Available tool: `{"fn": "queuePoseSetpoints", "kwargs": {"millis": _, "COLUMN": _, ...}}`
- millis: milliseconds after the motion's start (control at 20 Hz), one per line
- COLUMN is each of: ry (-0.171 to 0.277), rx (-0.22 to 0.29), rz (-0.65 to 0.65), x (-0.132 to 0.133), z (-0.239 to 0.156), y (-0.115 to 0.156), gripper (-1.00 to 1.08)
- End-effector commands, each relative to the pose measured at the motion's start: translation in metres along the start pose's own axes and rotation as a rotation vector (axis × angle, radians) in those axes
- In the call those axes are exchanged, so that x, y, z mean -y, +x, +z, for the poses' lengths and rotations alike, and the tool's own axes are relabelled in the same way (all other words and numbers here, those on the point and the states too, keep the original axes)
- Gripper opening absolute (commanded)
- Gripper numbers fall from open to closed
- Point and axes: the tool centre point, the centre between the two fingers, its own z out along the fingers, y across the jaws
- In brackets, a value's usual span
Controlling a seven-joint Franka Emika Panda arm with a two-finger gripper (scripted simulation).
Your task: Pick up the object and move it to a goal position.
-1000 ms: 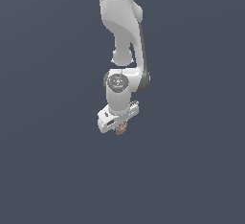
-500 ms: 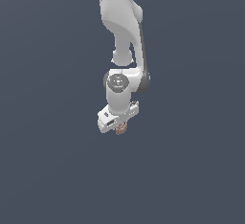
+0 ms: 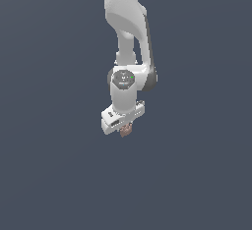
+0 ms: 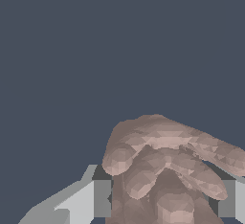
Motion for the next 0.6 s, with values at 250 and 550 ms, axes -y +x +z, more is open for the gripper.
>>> {"fn": "queuePoseSetpoints", "kwargs": {"millis": 250, "ry": -0.001, "rx": -0.001, "rz": -0.001, "x": 0.015, "z": -0.059, "y": 0.01, "gripper": -1.0}}
{"fn": "queuePoseSetpoints", "kwargs": {"millis": 550, "ry": -0.001, "rx": -0.001, "rz": -0.001, "x": 0.031, "z": -0.122, "y": 0.021, "gripper": -1.0}}
